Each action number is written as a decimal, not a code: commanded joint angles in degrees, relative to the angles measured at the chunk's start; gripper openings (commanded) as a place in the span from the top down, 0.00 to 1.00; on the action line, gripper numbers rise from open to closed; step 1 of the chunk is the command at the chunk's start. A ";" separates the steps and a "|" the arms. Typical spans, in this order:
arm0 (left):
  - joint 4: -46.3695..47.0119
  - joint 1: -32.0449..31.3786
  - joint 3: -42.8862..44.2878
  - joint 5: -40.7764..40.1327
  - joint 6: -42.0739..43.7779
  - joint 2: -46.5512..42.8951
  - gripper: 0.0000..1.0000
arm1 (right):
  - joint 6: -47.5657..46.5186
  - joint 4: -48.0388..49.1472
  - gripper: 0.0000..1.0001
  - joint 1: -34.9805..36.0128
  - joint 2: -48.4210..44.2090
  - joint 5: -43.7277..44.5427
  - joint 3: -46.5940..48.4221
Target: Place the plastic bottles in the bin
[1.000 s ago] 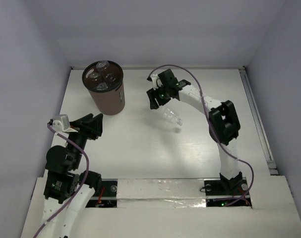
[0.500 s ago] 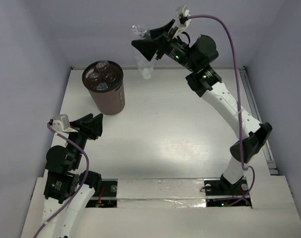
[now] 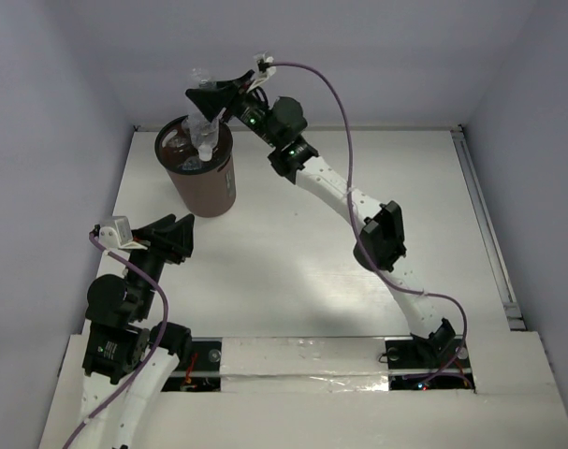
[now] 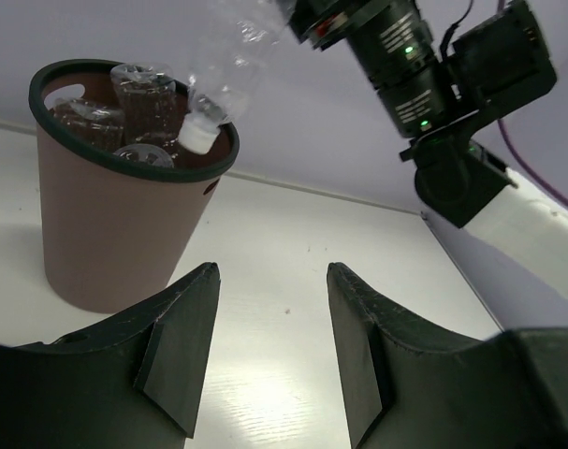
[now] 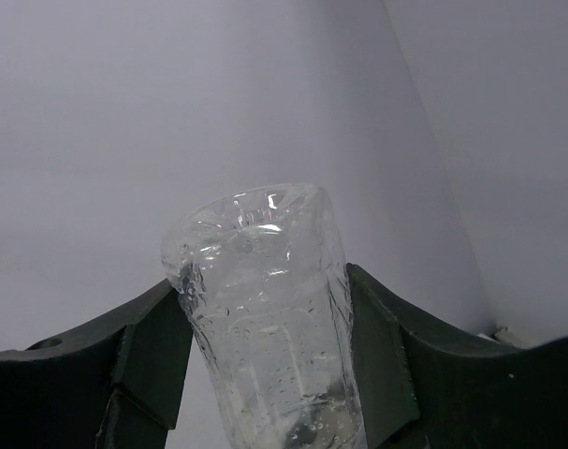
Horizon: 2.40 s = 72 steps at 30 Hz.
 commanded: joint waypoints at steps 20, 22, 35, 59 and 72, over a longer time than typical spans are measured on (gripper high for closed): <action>1.43 0.27 0.88 -0.41 0.45 -0.86 0.53 | -23.38 -7.09 0.46 3.25 0.50 11.65 -2.87; 1.43 0.27 0.88 -0.41 0.45 -0.69 0.53 | -24.53 -7.99 0.45 3.25 1.29 11.57 -1.71; 0.20 1.33 1.76 -3.75 -0.17 -0.43 0.26 | -26.12 -8.60 0.12 4.83 -0.73 8.40 -7.34; 0.64 2.91 1.67 -4.46 -0.26 0.10 0.06 | -23.48 11.77 0.06 5.98 -40.69 18.58 -52.99; 2.84 2.91 1.58 -1.21 0.18 0.80 0.01 | -29.80 31.21 0.59 5.98 -99.23 63.14 -110.15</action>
